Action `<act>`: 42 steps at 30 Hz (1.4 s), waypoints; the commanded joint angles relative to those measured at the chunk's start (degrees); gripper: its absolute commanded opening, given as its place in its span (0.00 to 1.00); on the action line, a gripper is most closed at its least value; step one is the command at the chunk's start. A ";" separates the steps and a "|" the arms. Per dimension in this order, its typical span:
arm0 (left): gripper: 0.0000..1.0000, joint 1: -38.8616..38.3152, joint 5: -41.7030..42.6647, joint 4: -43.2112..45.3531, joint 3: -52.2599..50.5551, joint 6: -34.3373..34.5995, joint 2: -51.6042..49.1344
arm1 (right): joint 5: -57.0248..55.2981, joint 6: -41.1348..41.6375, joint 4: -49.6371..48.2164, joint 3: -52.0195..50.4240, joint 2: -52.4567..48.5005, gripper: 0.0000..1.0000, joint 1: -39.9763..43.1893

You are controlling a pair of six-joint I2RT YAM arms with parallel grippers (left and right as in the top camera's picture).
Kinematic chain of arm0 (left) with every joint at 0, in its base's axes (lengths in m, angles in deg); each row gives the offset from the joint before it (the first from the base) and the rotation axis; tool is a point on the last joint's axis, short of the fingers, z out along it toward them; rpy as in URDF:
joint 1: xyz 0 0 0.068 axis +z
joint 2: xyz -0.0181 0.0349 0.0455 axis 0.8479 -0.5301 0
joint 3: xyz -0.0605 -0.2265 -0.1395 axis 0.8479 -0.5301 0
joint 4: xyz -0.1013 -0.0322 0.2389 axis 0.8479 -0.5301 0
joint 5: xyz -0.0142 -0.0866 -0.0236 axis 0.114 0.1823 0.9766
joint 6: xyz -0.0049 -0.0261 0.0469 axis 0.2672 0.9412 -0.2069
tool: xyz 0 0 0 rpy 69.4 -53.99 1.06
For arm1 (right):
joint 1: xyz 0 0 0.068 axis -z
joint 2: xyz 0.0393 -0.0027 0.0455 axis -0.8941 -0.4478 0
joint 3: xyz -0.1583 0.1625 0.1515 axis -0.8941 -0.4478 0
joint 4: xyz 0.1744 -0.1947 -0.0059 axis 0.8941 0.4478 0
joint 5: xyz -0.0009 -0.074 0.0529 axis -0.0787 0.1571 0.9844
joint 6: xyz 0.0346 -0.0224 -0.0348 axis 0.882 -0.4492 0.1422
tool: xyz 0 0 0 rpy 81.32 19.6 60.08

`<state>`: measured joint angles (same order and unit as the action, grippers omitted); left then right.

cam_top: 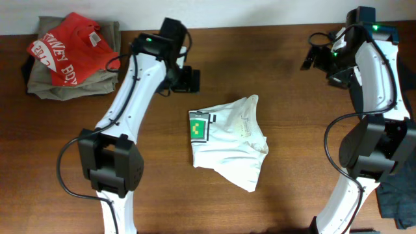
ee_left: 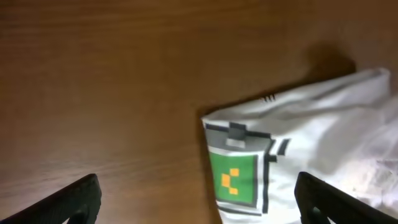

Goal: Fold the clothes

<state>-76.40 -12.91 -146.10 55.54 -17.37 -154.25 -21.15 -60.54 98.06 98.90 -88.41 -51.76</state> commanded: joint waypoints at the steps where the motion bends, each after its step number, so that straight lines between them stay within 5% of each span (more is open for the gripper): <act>1: 0.82 1.44 4.94 -0.63 -0.63 -2.10 0.96 | 8.11 2.40 3.56 0.98 0.37 0.99 0.02; 4: 0.83 1.09 11.34 -6.32 -8.26 -6.27 0.94 | 9.55 2.82 6.78 0.98 0.37 0.99 0.26; 9: 0.84 -0.28 31.74 11.80 -34.75 -8.96 0.94 | 9.16 2.84 5.64 0.98 0.37 0.99 11.78; 13: 0.80 -2.80 38.16 23.26 -39.28 -3.67 0.92 | 8.61 2.82 6.16 0.98 0.37 0.99 16.74; 14: 0.65 -3.54 38.23 27.08 -39.28 -0.66 0.90 | 8.52 2.82 5.84 0.98 0.37 0.99 17.40; 16: 0.07 -3.54 37.62 31.19 -39.28 2.14 0.90 | 8.50 2.82 5.81 0.98 0.37 0.99 17.31; 17: 0.01 -2.95 37.53 33.22 -39.26 2.43 0.90 | 8.52 2.82 5.81 0.98 0.37 0.99 17.27; 24: 0.01 10.32 21.29 34.47 -30.32 4.55 0.90 | 8.52 2.82 5.81 0.98 0.37 0.99 17.27; 32: 0.01 18.18 1.44 30.21 0.20 1.66 0.90 | 8.52 2.82 5.81 0.98 0.37 0.99 17.27; 42: 0.00 29.83 -4.17 44.85 0.94 -11.78 0.87 | 8.52 2.82 5.81 0.98 0.37 0.99 17.27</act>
<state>-49.32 -15.90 -103.13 55.00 -24.01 -153.60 -12.49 -58.13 103.85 99.11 -88.41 -34.60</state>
